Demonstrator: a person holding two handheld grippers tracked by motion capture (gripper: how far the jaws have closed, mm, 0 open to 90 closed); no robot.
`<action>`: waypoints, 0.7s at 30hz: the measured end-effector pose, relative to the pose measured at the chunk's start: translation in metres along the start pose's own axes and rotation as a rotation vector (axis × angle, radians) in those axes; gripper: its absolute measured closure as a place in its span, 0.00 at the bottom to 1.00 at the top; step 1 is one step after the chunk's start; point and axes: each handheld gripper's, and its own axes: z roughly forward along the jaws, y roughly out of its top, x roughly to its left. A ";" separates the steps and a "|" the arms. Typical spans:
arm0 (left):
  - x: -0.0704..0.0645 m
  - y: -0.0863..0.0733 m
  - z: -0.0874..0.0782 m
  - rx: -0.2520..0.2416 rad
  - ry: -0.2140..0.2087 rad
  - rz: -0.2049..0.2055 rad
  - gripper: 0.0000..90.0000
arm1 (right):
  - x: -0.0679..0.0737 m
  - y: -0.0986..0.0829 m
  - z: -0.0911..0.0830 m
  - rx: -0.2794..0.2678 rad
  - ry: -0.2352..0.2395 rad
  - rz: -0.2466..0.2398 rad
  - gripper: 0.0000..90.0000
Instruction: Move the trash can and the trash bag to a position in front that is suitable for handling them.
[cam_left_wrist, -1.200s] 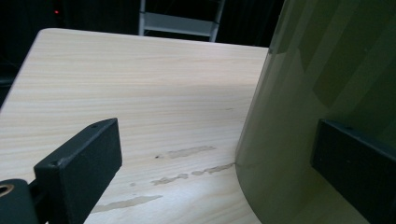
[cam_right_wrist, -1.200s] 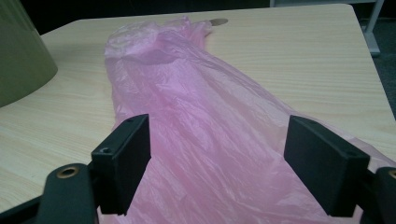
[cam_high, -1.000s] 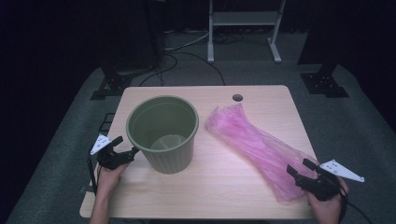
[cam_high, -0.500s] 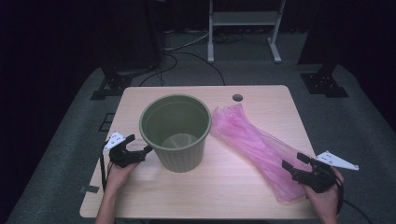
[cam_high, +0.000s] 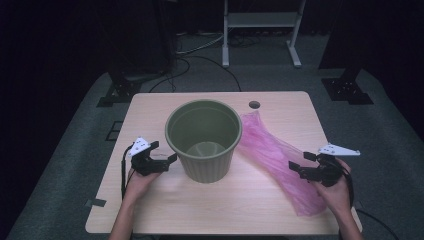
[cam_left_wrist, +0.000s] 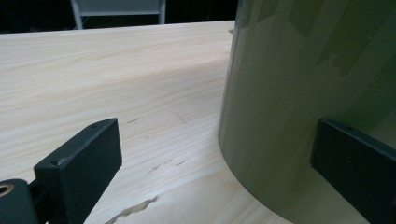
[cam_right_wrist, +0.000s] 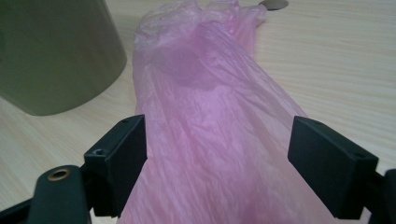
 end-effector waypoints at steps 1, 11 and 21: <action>-0.002 0.001 0.002 0.001 -0.005 0.002 0.01 | 0.000 0.002 0.002 0.005 0.003 -0.005 0.21; -0.013 0.005 0.014 0.017 -0.046 0.018 0.01 | 0.006 0.028 0.039 0.091 0.022 -0.063 0.21; -0.023 0.007 0.022 0.046 -0.089 0.045 0.01 | 0.006 0.030 0.074 0.187 0.014 -0.081 0.21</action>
